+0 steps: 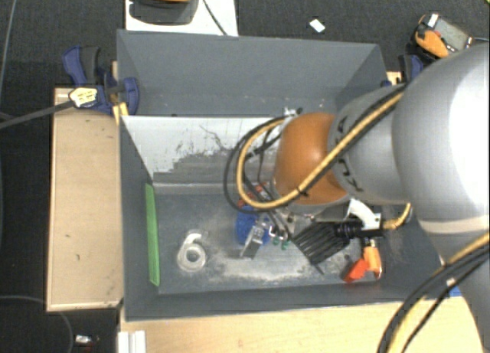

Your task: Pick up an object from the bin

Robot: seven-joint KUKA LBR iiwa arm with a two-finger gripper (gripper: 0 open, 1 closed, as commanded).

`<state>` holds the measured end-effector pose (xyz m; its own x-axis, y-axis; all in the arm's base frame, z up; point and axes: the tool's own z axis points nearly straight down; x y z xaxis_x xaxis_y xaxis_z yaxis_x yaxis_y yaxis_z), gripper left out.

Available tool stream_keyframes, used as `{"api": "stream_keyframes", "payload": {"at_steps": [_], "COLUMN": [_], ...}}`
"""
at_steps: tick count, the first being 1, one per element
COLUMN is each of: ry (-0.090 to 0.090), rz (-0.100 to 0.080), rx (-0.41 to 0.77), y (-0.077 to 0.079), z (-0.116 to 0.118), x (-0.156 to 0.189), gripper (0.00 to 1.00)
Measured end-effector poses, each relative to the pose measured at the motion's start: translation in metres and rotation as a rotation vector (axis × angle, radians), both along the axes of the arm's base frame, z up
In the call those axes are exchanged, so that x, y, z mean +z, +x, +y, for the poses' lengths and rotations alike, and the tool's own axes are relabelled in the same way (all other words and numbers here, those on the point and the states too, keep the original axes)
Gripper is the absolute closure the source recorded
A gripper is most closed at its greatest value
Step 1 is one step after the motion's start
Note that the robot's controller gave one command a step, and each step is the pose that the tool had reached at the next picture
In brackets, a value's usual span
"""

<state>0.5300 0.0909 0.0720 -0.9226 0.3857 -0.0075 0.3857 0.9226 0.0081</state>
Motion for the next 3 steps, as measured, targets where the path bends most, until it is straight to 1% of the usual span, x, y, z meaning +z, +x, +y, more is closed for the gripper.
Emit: {"api": "stream_keyframes", "payload": {"at_steps": [1,2,3], "ry": [-0.002,-0.003,-0.003], "rz": [-0.002,-0.012,-0.012], "rx": [0.246,0.155,0.154], "y": [0.001,0.0044,0.0044], "z": [-0.0015,-0.0018,-0.0018], "x": [0.0007,0.0044,0.0044], "gripper": [0.0,1.0,1.0]}}
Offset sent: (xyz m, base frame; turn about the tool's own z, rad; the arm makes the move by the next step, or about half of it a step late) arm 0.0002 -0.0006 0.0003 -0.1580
